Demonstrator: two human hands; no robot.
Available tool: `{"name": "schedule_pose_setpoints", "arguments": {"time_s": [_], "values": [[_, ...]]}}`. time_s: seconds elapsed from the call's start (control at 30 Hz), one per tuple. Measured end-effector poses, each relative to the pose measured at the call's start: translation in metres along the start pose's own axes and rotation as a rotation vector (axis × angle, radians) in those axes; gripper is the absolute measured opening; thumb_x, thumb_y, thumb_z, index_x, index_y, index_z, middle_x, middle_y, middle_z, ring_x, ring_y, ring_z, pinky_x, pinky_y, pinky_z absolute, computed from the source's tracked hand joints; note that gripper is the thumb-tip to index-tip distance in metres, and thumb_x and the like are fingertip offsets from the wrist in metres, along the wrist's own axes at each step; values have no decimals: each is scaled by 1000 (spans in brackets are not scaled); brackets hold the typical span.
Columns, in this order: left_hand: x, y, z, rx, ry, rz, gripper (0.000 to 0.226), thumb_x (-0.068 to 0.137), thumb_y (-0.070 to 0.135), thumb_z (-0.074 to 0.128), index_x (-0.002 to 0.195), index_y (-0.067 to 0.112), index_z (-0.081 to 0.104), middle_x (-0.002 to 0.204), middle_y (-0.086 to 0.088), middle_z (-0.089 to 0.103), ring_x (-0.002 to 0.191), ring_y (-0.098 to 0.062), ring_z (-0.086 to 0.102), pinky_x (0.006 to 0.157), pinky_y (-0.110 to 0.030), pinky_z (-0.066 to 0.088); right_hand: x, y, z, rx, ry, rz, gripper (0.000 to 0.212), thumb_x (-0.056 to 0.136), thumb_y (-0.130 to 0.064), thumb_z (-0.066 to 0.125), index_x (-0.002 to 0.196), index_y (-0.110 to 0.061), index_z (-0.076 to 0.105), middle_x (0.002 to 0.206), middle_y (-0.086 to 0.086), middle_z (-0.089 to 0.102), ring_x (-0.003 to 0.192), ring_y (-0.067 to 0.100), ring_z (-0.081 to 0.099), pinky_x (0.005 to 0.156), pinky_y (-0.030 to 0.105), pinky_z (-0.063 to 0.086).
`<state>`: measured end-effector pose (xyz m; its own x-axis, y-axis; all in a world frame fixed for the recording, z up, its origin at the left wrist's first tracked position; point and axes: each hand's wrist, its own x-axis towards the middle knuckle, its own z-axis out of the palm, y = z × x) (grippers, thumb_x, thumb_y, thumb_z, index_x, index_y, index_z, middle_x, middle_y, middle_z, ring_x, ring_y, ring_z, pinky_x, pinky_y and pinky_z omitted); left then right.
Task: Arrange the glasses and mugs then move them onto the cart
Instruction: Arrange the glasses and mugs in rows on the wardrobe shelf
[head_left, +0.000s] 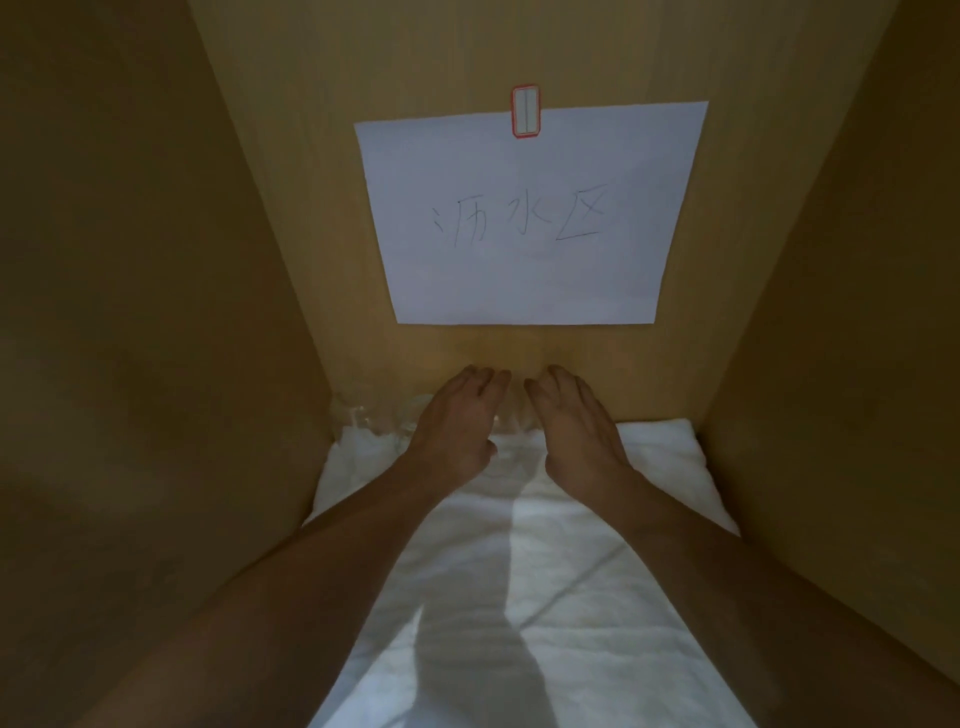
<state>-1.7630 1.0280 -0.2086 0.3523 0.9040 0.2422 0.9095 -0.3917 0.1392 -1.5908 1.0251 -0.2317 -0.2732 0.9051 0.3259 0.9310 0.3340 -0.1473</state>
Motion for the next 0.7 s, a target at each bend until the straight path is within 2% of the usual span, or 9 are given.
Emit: {"name": "schedule_pose_setpoints", "arguments": {"time_s": [0.13,0.3,0.7], "values": [[-1,-2,-10,-19,-17,-2,96,85,27,80,160,16,21,165,-8,25,152,-25,20,122,-28,10,-2,-2,-10,-56,-87,19,96,69,0,73,154,-15,31,152,14,34,139,35,33,112,44,37],[-8,-1,-18,-38,-27,-57,91,87,39,77,159,21,25,165,-9,24,152,-27,21,123,-38,23,-9,-6,-27,-56,-134,69,107,75,-15,80,159,-21,13,162,12,13,146,35,19,119,44,28],[-39,17,-52,-81,-24,-68,79,93,41,69,158,21,28,165,-10,24,152,-27,20,120,-37,28,-55,-25,-64,-60,-89,172,96,84,-32,75,159,-22,16,164,14,12,147,36,17,118,44,23]]}}
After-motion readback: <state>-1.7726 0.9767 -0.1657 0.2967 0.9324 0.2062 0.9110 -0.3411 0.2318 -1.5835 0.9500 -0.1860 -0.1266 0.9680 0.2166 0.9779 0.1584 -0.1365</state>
